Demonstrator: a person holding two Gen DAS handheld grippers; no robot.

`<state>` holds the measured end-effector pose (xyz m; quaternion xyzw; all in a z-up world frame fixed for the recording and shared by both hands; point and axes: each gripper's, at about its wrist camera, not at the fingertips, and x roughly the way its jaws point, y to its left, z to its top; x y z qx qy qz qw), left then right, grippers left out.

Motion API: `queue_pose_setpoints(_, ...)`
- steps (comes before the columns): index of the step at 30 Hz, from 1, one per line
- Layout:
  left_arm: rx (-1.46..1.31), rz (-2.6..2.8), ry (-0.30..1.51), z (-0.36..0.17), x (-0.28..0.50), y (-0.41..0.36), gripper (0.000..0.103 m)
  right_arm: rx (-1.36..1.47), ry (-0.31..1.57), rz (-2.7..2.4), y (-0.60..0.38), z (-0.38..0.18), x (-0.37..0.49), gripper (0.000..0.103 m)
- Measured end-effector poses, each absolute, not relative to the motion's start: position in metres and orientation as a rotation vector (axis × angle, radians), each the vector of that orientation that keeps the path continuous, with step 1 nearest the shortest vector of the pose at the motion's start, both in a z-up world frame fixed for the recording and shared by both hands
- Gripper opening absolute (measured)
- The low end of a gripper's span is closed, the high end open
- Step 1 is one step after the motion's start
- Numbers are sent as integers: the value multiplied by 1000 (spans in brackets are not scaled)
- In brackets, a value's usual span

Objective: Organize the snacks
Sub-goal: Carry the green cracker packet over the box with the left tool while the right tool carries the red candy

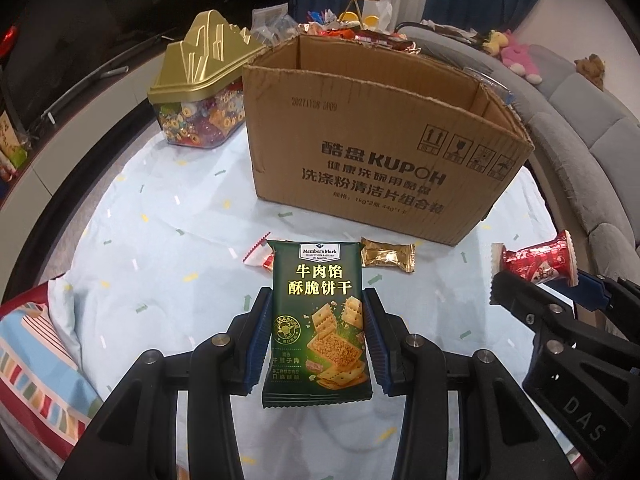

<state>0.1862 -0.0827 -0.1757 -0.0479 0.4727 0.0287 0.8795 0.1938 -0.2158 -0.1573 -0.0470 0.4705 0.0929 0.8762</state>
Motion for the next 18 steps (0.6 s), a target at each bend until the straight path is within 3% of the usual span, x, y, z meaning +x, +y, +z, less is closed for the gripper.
queue_pose_setpoints(18, 30, -100, 858, -122, 181, -72, 43, 2, 896, 86, -212, -119, 173, 48)
